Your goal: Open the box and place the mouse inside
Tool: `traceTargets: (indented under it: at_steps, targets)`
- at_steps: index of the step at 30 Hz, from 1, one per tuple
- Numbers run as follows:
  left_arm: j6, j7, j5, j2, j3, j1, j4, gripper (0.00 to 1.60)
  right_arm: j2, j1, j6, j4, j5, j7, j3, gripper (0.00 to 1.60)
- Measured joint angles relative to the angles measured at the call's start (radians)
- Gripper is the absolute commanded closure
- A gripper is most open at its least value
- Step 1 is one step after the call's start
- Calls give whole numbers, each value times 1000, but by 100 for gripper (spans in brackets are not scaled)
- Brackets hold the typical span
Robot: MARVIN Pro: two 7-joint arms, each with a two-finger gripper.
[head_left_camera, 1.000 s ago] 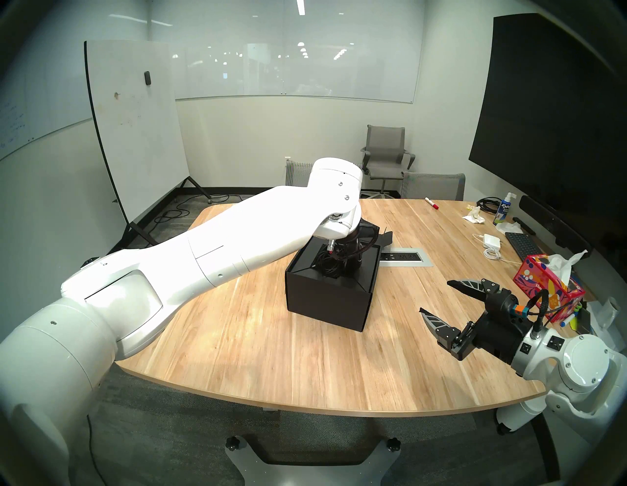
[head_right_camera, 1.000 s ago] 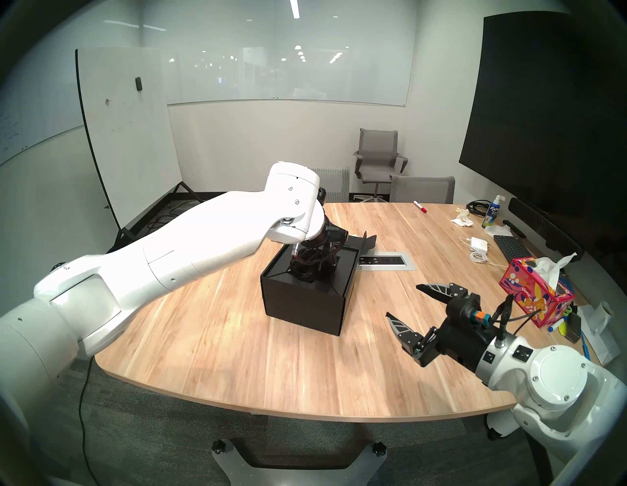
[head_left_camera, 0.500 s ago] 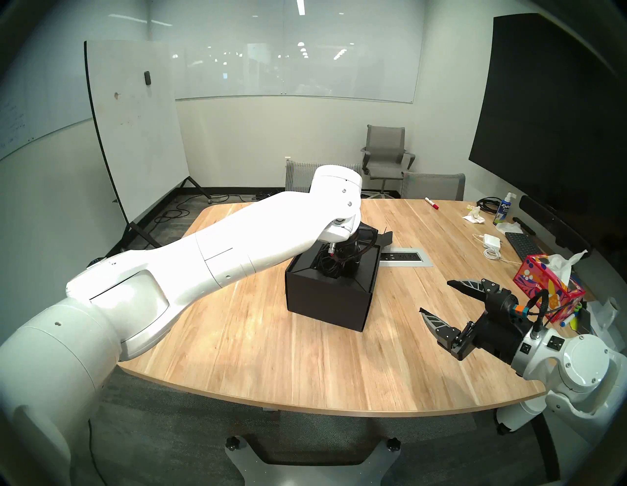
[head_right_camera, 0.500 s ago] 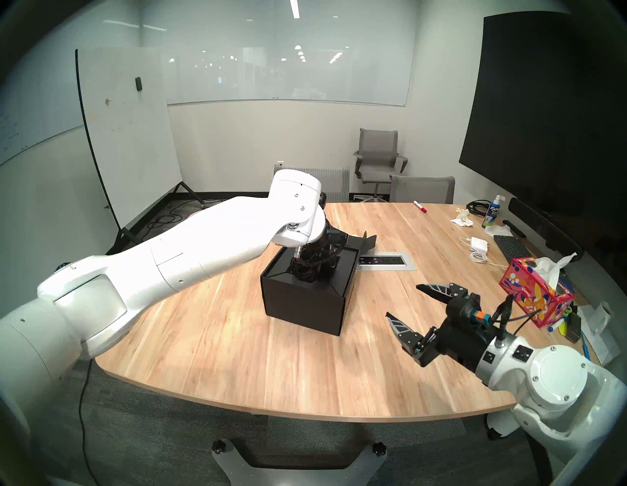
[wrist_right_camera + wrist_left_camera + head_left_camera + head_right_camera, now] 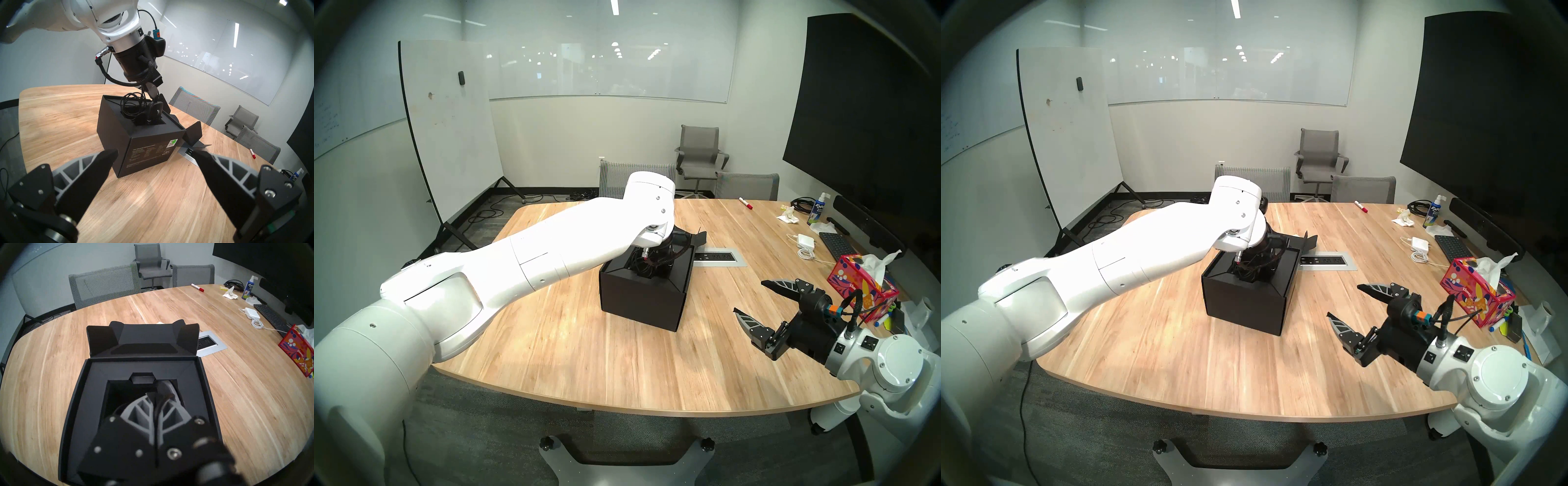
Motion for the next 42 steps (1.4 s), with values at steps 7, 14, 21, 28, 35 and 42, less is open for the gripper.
traceTargets:
  at_steps: [7, 14, 21, 28, 35, 42]
  targets:
    - [11, -14, 1, 21, 0, 0, -5, 83, 0, 0, 0, 0, 0, 0, 0, 0]
    - [29, -27, 1, 38, -3, 0, -9, 4, 0, 0, 0, 0, 0, 0, 0, 0]
    - [46, -39, -13, 58, -13, 0, -21, 0, 0, 0, 0, 0, 0, 0, 0, 0]
    - [61, -36, -47, 84, -31, -2, -56, 0, 0, 0, 0, 0, 0, 0, 0, 0]
    - [78, -11, -91, 115, -58, -6, -104, 0, 0, 0, 0, 0, 0, 0, 0, 0]
    - [100, 9, -148, 154, -93, -12, -156, 0, 0, 0, 0, 0, 0, 0, 0, 0]
